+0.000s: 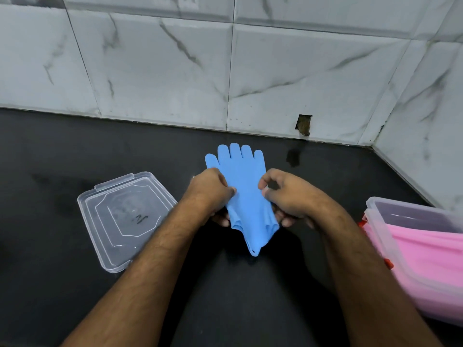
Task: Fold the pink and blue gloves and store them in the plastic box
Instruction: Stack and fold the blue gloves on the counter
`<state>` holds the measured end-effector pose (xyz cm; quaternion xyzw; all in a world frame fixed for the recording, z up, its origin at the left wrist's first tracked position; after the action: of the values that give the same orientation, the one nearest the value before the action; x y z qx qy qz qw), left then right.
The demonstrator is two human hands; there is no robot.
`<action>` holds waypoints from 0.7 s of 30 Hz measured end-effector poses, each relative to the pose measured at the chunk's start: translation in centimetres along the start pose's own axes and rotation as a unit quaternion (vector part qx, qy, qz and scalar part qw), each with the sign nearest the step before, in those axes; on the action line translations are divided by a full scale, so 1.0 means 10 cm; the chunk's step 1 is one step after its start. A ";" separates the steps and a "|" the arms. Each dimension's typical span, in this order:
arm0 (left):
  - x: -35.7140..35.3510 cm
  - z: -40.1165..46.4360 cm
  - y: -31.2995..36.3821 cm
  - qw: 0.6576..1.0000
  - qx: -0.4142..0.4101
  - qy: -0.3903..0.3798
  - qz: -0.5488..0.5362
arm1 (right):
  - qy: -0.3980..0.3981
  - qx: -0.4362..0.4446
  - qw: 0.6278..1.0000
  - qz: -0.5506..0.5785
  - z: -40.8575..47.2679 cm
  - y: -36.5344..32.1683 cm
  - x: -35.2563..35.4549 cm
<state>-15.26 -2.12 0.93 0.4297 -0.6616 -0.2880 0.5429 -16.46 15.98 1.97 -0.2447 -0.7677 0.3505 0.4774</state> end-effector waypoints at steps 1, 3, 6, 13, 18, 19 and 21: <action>-0.05 0.02 -0.03 0.999 0.003 -0.019 -0.042 | -0.016 0.016 0.998 0.067 -0.01 -0.03 -0.03; -0.10 0.03 -0.05 0.995 0.008 -0.045 -0.087 | -0.042 0.028 0.989 0.138 -0.02 -0.07 -0.07; -0.12 0.04 -0.06 0.994 0.023 -0.060 -0.087 | -0.072 0.027 0.992 0.104 -0.04 -0.06 -0.11; -0.01 0.06 -0.04 0.997 0.011 0.002 0.080 | -0.090 0.082 0.971 -0.207 -0.04 -0.18 -0.17; 0.08 0.09 0.00 0.992 0.000 0.040 0.117 | -0.033 0.081 0.951 -0.296 -0.03 -0.16 -0.07; 0.10 0.09 0.00 0.994 -0.003 0.046 0.096 | -0.014 0.087 0.948 -0.307 -0.03 -0.18 -0.03; 0.17 0.08 0.02 0.996 -0.017 0.070 0.050 | 0.020 0.100 0.949 -0.299 -0.03 -0.22 0.03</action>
<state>-16.18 -3.54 1.72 0.4059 -0.6374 -0.2408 0.6091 -16.42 14.88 3.97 0.0384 -0.7571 0.2620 0.5972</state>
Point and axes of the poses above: each hand's wrist, its own z-axis towards the middle knuckle, its own x-axis out of the back of the hand, y = z × x, the point moved 10 cm from there along z, towards the middle knuckle, and after that the axes turned 8 degrees about -y, right-handed, at the moved point
